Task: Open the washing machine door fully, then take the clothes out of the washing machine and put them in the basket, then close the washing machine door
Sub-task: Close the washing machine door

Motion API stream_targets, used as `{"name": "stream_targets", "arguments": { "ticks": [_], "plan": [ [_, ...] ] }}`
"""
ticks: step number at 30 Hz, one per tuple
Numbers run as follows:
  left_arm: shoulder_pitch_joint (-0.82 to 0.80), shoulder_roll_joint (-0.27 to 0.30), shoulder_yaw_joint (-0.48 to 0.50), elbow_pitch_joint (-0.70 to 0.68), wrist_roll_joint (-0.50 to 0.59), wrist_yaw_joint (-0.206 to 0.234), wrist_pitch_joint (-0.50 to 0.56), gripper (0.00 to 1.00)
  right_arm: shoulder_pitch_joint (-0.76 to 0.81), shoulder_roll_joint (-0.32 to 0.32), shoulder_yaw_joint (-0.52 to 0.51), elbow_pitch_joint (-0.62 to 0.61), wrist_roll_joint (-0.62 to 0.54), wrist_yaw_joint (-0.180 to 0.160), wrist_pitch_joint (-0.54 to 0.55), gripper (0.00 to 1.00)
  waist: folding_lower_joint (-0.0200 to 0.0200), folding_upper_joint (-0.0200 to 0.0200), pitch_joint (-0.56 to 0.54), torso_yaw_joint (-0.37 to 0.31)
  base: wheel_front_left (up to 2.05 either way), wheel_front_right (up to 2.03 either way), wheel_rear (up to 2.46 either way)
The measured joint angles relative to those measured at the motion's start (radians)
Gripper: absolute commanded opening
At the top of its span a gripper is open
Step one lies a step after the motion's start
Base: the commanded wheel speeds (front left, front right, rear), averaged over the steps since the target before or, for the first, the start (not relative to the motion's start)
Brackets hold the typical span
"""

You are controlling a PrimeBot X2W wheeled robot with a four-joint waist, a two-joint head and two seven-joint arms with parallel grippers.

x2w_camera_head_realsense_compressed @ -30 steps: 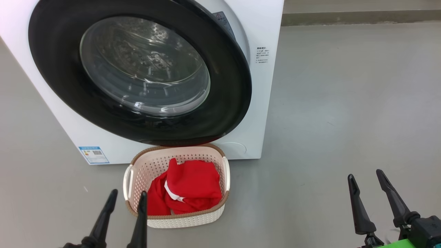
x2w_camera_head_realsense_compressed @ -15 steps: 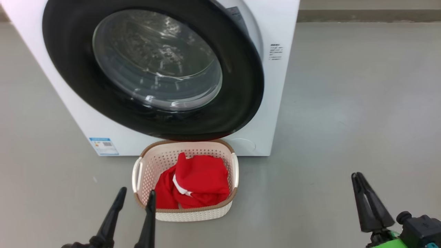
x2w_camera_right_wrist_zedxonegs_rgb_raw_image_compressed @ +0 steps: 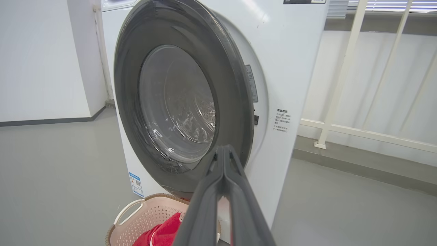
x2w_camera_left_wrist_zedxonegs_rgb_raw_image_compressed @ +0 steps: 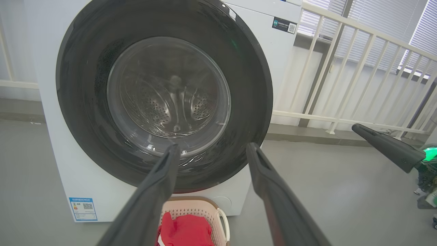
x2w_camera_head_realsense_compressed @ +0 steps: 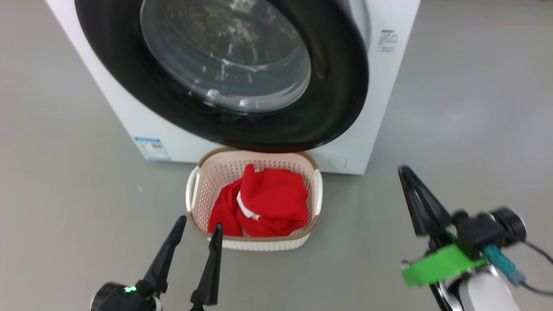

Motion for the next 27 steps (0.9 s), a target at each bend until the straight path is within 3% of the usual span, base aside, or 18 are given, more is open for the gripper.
{"name": "stream_targets", "arguments": {
  "ticks": [27],
  "plan": [
    [-0.118,-0.005,-0.054,-0.029,-0.029,0.010,0.000,1.00,-0.592,-0.096,0.158,0.347,0.011,0.000,-0.005,0.00,0.0001,0.0000,0.225,0.071,0.00,0.00,0.00]
  ]
}}
